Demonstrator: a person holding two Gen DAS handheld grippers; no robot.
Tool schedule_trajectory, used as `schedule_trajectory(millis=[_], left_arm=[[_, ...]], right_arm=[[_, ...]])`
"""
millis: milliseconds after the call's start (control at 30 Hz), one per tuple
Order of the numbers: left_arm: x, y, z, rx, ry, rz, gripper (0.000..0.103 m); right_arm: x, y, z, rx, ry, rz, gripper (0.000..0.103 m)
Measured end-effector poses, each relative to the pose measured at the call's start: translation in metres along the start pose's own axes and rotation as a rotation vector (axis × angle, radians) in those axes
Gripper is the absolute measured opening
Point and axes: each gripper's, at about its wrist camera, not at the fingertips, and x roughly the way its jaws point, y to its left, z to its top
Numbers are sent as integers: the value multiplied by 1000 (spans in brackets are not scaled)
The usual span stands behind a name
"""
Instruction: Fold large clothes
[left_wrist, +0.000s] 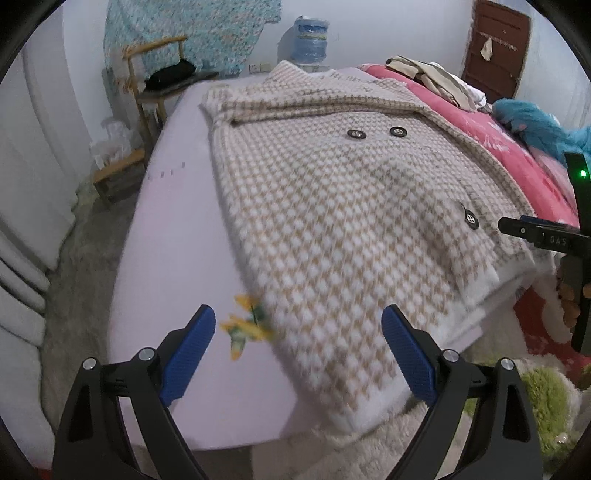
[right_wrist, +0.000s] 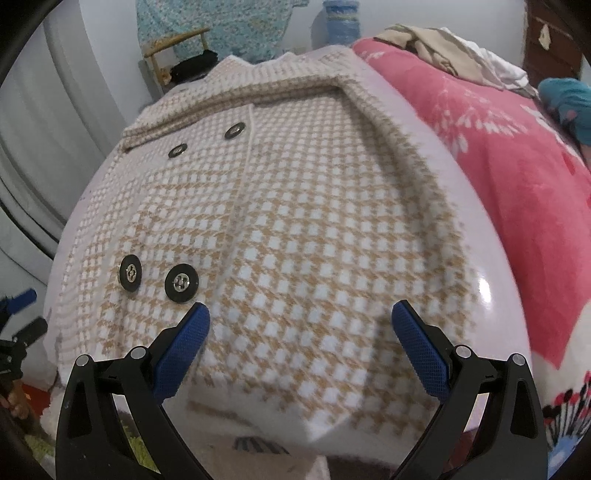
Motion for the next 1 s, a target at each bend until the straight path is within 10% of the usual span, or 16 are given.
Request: schedule_trajectory(millis=[333, 633, 1000], left_arm=[[15, 7, -13, -80, 79, -143, 56], [18, 10, -26, -106, 124, -203, 48], [16, 1, -31, -72, 136, -182, 40]], right_arm=[[-39, -28, 0, 47, -116, -44, 95], [-49, -73, -9, 147, -109, -94, 93], [-41, -91, -30, 235, -25, -2, 49]])
